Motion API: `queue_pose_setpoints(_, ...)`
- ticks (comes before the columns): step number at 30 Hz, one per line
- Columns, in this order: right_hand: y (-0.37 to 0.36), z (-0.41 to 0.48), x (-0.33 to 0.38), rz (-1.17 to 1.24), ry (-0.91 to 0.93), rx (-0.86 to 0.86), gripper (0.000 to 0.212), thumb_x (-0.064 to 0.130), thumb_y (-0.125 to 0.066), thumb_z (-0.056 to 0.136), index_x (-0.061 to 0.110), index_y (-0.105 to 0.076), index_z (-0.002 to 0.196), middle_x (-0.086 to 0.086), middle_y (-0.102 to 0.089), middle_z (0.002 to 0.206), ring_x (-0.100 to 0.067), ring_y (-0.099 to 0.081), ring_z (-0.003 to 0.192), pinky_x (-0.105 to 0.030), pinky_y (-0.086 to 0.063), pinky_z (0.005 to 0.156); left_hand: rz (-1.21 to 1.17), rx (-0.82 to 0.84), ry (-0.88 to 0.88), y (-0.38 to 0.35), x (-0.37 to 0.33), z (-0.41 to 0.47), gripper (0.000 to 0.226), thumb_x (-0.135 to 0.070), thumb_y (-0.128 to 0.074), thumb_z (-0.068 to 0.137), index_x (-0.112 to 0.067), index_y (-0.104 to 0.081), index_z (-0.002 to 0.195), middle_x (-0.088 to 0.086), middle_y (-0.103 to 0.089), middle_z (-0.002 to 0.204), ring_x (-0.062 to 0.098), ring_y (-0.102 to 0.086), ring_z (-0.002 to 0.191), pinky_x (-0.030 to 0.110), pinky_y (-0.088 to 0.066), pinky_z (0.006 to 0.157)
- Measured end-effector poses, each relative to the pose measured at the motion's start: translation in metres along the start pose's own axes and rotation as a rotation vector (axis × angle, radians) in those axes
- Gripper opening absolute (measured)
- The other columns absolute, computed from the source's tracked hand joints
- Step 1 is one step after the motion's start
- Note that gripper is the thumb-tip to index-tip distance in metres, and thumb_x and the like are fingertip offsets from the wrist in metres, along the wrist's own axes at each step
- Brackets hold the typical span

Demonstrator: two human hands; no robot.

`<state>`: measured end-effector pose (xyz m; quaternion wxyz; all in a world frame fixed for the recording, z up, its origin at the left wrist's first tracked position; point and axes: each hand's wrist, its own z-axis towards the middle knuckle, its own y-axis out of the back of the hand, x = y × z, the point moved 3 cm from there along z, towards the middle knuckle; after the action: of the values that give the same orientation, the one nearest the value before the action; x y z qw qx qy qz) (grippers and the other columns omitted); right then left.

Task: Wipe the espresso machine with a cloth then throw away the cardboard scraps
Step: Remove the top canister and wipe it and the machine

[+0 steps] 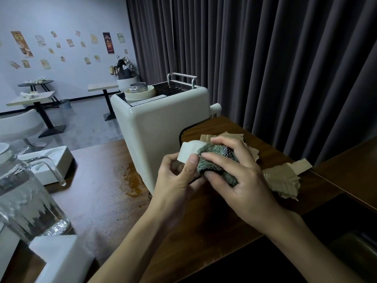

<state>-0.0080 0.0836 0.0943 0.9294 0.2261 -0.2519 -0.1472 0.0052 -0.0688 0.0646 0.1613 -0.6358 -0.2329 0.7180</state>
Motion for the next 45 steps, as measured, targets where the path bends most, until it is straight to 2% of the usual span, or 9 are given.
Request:
queue_pose_setpoints(3,-0.002,-0.001,0.0,0.031,-0.01,-0.042,0.033,0.028,-0.061,0.091,0.014,-0.068,0.12,-0.008,-0.043,0.142,-0.019,-0.039,0.136,-0.026,-0.035,0.11,-0.014,0.046,0.03,-0.001,0.0,0.001,0.069,-0.035,-0.086,0.072,-0.01,-0.047,0.123,0.024,-0.067,0.123,0.036,-0.067,0.114,0.038,-0.058,0.085)
queue_pose_setpoints(8,0.001,-0.002,-0.004,0.06,-0.031,-0.174,0.03,0.013,-0.063,0.092,0.013,-0.067,0.121,-0.013,-0.046,0.133,-0.022,-0.046,0.128,-0.026,-0.041,0.106,0.0,0.073,0.048,0.002,-0.002,0.002,0.086,-0.028,-0.096,0.059,-0.008,-0.046,0.127,0.017,-0.07,0.12,0.033,-0.066,0.117,0.039,-0.058,0.088)
queue_pose_setpoints(12,0.001,-0.001,-0.003,0.106,-0.055,-0.172,0.029,0.006,-0.06,0.091,0.012,-0.069,0.118,-0.011,-0.053,0.127,-0.016,-0.049,0.125,-0.02,-0.04,0.103,0.131,0.126,0.027,0.005,-0.007,0.003,0.076,-0.023,-0.086,0.069,-0.005,-0.05,0.134,0.012,-0.07,0.122,0.026,-0.066,0.114,0.032,-0.055,0.09)
queue_pose_setpoints(17,0.003,0.004,-0.014,0.241,-0.317,-0.204,0.029,0.003,-0.053,0.097,0.01,-0.066,0.123,-0.001,-0.061,0.122,-0.006,-0.055,0.119,-0.017,-0.042,0.102,0.292,0.174,-0.072,0.008,-0.01,0.002,0.079,-0.014,-0.088,0.064,-0.01,-0.051,0.134,0.01,-0.068,0.126,0.03,-0.064,0.119,0.047,-0.052,0.102)
queue_pose_setpoints(22,0.0,0.005,-0.018,0.62,-0.464,-0.122,0.04,0.032,-0.042,0.097,0.013,-0.061,0.127,0.003,-0.057,0.133,-0.002,-0.05,0.126,-0.019,-0.039,0.105,0.449,0.215,-0.277,0.003,-0.017,0.001,0.07,0.0,-0.08,0.074,-0.01,-0.046,0.135,0.005,-0.064,0.132,0.025,-0.059,0.125,0.032,-0.053,0.097)
queue_pose_setpoints(26,-0.002,-0.001,-0.015,0.41,-0.396,-0.069,0.041,0.032,-0.056,0.095,0.018,-0.056,0.133,0.003,-0.048,0.135,0.007,-0.042,0.127,-0.006,-0.033,0.1,0.606,0.242,-0.388,0.001,-0.022,0.001,0.073,-0.008,-0.083,0.076,-0.019,-0.046,0.138,0.007,-0.061,0.135,0.029,-0.057,0.127,0.041,-0.052,0.1)
queue_pose_setpoints(32,0.002,0.004,-0.02,0.402,-0.367,-0.079,0.031,0.009,-0.053,0.098,0.018,-0.062,0.126,0.001,-0.055,0.13,-0.002,-0.048,0.125,-0.013,-0.038,0.102,0.775,0.353,-0.466,0.002,-0.025,-0.001,0.073,-0.012,-0.088,0.072,-0.022,-0.048,0.132,0.003,-0.055,0.138,0.033,-0.053,0.131,0.049,-0.051,0.102)
queue_pose_setpoints(39,0.008,0.016,-0.019,0.452,-0.316,0.091,0.028,0.001,-0.048,0.098,0.012,-0.068,0.114,0.002,-0.058,0.123,-0.001,-0.051,0.12,-0.011,-0.039,0.096,1.017,0.42,-0.529,0.001,-0.024,0.0,0.066,-0.035,-0.083,0.075,-0.036,-0.04,0.125,-0.031,-0.04,0.145,0.003,-0.043,0.138,0.016,-0.045,0.102)
queue_pose_setpoints(45,0.009,0.015,-0.006,0.196,-0.094,0.163,0.026,0.01,-0.053,0.093,0.015,-0.071,0.11,0.005,-0.056,0.125,-0.014,-0.05,0.124,-0.019,-0.039,0.101,1.037,0.372,-0.517,0.005,-0.017,0.001,0.07,-0.033,-0.091,0.067,-0.032,-0.046,0.121,-0.025,-0.056,0.131,0.002,-0.055,0.125,0.015,-0.046,0.098)
